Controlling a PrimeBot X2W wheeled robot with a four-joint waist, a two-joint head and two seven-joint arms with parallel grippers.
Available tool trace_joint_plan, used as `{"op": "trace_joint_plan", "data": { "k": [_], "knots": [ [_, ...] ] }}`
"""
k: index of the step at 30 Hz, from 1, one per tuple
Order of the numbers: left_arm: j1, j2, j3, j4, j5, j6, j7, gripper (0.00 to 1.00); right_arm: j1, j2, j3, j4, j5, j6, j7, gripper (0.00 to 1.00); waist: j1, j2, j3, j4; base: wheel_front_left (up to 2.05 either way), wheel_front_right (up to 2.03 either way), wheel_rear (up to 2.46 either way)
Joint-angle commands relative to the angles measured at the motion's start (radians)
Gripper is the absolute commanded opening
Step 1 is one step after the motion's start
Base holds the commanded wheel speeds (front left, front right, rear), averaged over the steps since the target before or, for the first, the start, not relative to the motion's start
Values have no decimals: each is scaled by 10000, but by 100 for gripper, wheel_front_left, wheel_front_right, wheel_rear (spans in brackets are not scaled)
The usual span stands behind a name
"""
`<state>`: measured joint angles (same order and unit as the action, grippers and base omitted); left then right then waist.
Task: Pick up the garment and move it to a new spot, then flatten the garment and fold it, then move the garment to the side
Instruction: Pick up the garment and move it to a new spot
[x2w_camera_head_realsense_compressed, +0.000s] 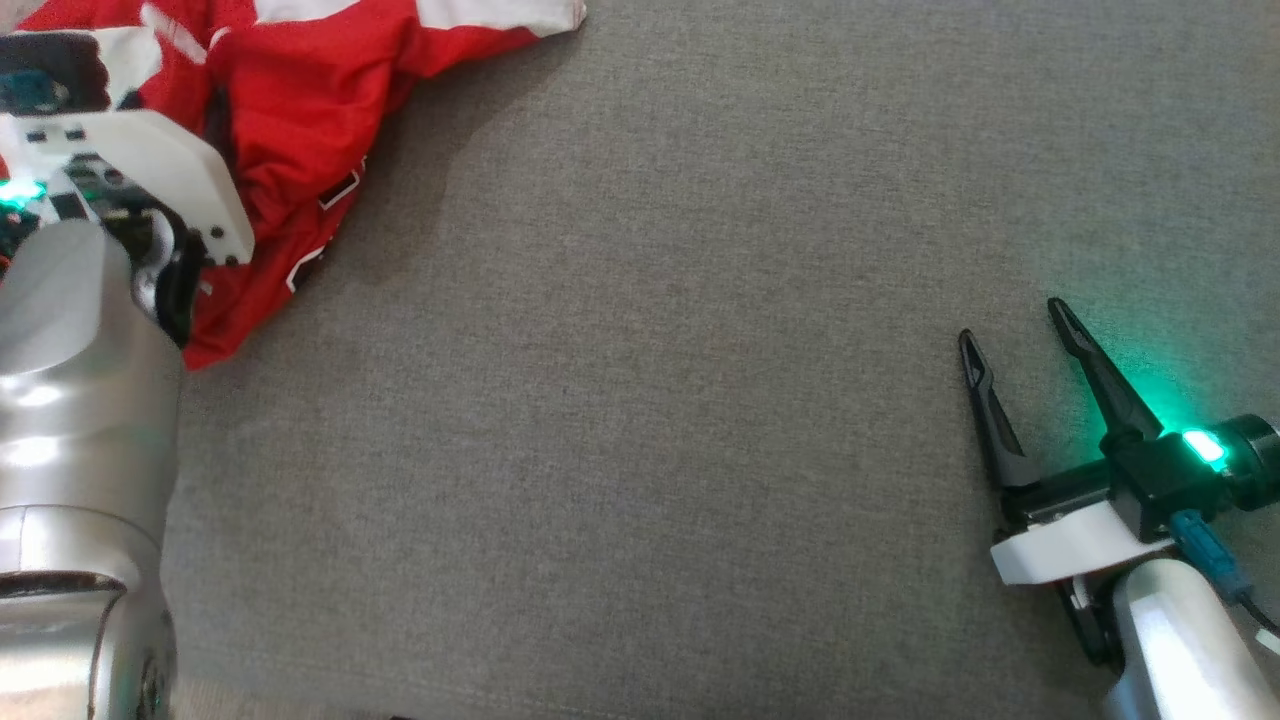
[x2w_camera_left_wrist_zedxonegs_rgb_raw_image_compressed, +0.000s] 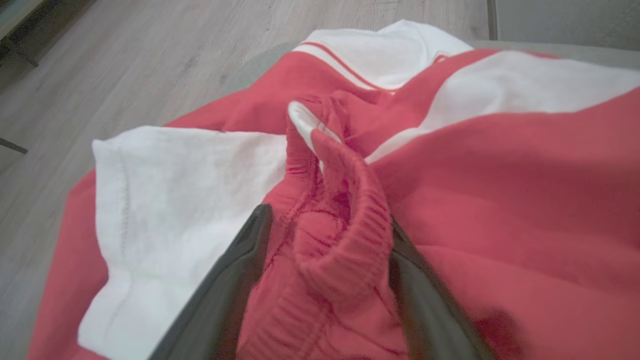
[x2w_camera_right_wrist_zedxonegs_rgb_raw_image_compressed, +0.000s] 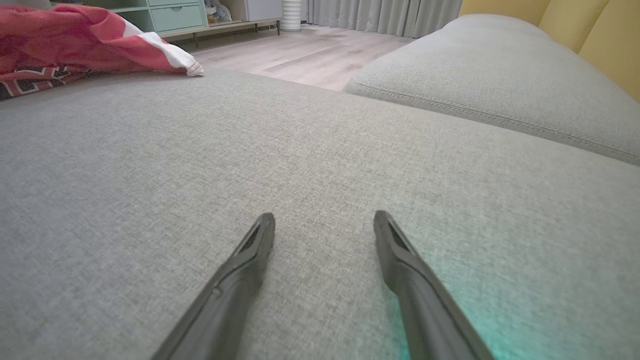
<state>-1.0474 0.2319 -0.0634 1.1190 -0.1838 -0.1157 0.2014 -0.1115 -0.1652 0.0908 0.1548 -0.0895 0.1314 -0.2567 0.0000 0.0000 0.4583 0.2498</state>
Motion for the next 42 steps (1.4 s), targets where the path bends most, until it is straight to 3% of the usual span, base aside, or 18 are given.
{"op": "trace_joint_plan", "data": {
  "k": [1,2,3,4,11,18,25,32,37,42],
  "knots": [
    [-328,554,135,-133,-16,-38,-63,100,-80,-119,156,-17,-38,-7,-51,100,0,0,55,77,0,0,0],
    [-349,538,85,-25,-32,-57,-184,82,-71,-133,145,-8,-36,-7,-51,100,0,0,67,120,0,0,0],
    [-370,522,52,44,-48,-68,-377,35,-60,-145,141,7,-31,-7,-51,100,0,0,67,162,0,0,0],
    [-391,521,10,95,-50,-78,-596,0,-52,-156,139,24,-25,-7,-51,100,0,0,61,203,0,0,0],
    [-935,356,-164,9,-347,-134,-2099,0,-24,-76,341,193,59,-7,-51,100,0,0,-546,338,0,0,0],
    [-1762,336,-1413,-1308,-948,-146,-2671,0,40,365,753,429,238,-7,-51,100,0,0,-1762,-191,0,0,0],
    [-2088,864,-2842,-3397,-2056,-148,-2151,0,116,884,892,568,480,-7,-51,100,0,0,-2963,-1588,0,0,0],
    [-2397,1212,-3167,-4930,-2443,-123,-1563,0,212,1128,1015,460,897,-7,-51,100,0,0,-3607,-3379,0,0,0],
    [-2413,851,-3312,-5335,-2585,-3,-1200,0,179,1145,1399,270,1526,-7,-51,100,0,0,-3682,-4537,0,0,0],
    [-2343,253,-3578,-5517,-2671,12,-1456,0,-18,1147,1498,39,1945,-7,-51,100,0,0,-3413,-5235,0,0,0]
  ]
}}
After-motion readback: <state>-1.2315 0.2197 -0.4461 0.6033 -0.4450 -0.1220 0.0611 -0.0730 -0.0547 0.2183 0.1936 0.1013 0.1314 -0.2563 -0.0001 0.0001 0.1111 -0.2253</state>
